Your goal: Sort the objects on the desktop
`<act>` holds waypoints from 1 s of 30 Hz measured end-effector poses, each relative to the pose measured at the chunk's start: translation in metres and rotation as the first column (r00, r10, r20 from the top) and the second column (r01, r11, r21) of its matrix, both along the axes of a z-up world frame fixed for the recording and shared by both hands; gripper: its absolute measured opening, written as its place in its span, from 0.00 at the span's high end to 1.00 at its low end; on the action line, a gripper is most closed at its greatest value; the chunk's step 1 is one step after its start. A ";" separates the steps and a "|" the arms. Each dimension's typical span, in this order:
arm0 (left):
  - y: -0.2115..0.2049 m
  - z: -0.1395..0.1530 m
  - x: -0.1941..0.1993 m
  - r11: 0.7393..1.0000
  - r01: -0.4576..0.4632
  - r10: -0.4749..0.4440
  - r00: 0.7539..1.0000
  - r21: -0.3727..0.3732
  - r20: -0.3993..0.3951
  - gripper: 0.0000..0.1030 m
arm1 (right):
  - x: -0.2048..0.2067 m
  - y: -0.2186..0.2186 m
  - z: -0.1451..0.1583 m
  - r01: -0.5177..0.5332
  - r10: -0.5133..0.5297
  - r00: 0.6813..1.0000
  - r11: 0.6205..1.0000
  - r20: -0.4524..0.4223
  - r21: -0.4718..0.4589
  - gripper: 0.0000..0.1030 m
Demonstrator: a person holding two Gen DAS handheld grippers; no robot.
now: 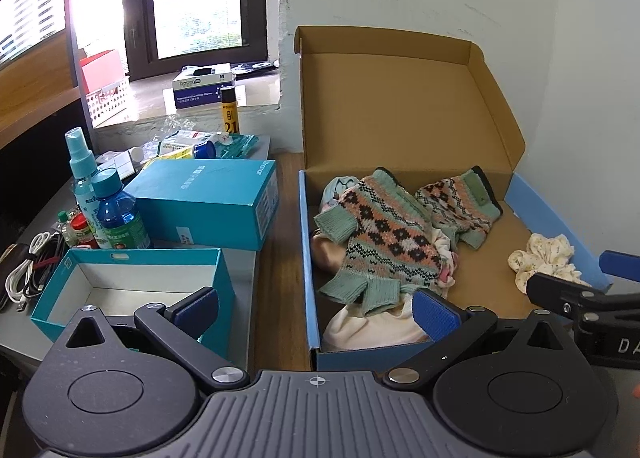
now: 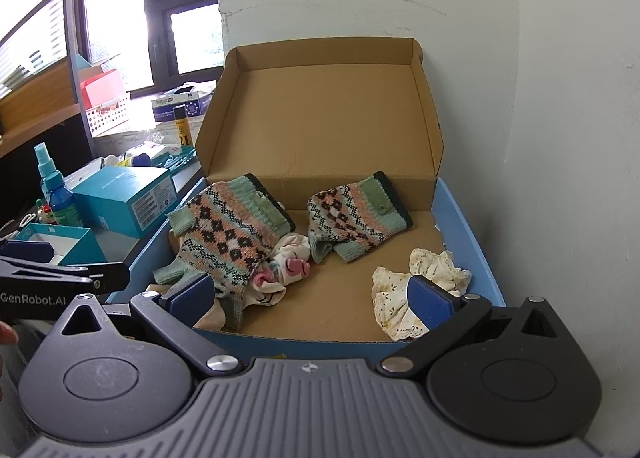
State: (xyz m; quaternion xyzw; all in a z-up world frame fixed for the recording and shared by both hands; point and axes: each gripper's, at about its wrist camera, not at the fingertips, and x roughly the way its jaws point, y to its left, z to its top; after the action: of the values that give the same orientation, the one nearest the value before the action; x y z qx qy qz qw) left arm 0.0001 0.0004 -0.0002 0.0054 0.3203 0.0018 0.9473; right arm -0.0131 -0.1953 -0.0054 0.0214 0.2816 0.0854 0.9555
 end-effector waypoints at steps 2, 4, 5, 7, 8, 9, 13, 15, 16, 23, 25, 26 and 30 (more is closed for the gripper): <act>0.001 -0.001 0.000 1.000 -0.001 0.001 1.000 -0.002 -0.006 0.00 | 0.009 -0.001 -0.003 0.002 -0.002 1.000 1.000 -0.027 0.000 0.00; 0.003 -0.001 0.001 1.000 -0.004 0.004 1.000 -0.004 -0.011 0.00 | 0.012 -0.002 -0.004 0.000 -0.001 1.000 1.000 -0.027 -0.010 0.00; 0.004 -0.001 0.000 1.000 -0.006 0.006 1.000 -0.003 -0.012 0.00 | 0.010 -0.002 -0.003 0.002 -0.002 1.000 1.000 -0.018 -0.009 0.00; 0.006 0.000 0.000 1.000 -0.009 0.009 1.000 -0.002 -0.012 0.00 | 0.008 -0.003 -0.003 0.004 -0.004 1.000 1.000 -0.005 -0.009 0.00; 0.007 0.000 -0.001 1.000 -0.010 0.010 1.000 -0.001 -0.012 0.00 | 0.008 -0.003 -0.003 0.004 -0.004 1.000 1.000 -0.004 -0.010 0.00; 0.007 -0.001 0.002 1.000 -0.008 0.008 1.000 0.001 -0.015 0.00 | 0.008 -0.003 -0.003 0.004 -0.004 1.000 1.000 -0.004 -0.012 0.00; 0.005 -0.001 0.005 1.000 -0.009 0.009 1.000 -0.002 -0.016 0.00 | 0.008 -0.002 -0.003 0.004 -0.004 1.000 1.000 -0.004 -0.016 0.00; 0.007 -0.002 0.005 1.000 -0.007 0.007 1.000 -0.006 -0.014 0.00 | 0.008 -0.002 -0.003 0.003 -0.003 1.000 1.000 -0.006 -0.018 0.00; 0.008 -0.002 0.004 1.000 -0.007 0.007 1.000 -0.008 -0.014 0.00 | 0.009 -0.002 -0.003 0.002 -0.002 1.000 1.000 -0.007 -0.018 0.00; 0.010 -0.003 0.007 1.000 -0.018 0.018 1.000 -0.011 -0.020 0.00 | 0.010 -0.001 -0.003 0.002 -0.002 1.000 1.000 -0.011 -0.023 0.00; 0.010 -0.003 0.007 1.000 -0.020 0.020 1.000 -0.011 -0.022 0.00 | 0.009 0.000 -0.004 0.001 -0.002 1.000 1.000 -0.012 -0.022 0.00; 0.010 -0.003 0.008 1.000 -0.022 0.021 1.000 -0.010 -0.023 0.00 | 0.009 0.000 -0.004 0.001 -0.002 1.000 1.000 -0.013 -0.022 0.00; 0.012 -0.004 0.007 1.000 -0.019 0.019 0.999 -0.007 -0.027 0.00 | 0.010 0.000 -0.004 0.001 -0.002 1.000 1.000 -0.016 -0.025 0.00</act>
State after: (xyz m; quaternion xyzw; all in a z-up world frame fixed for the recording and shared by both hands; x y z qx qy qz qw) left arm 0.0073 0.0121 -0.0046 -0.0011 0.3329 0.0095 0.9429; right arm -0.0031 -0.1948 -0.0098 0.0103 0.2903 0.0810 0.9534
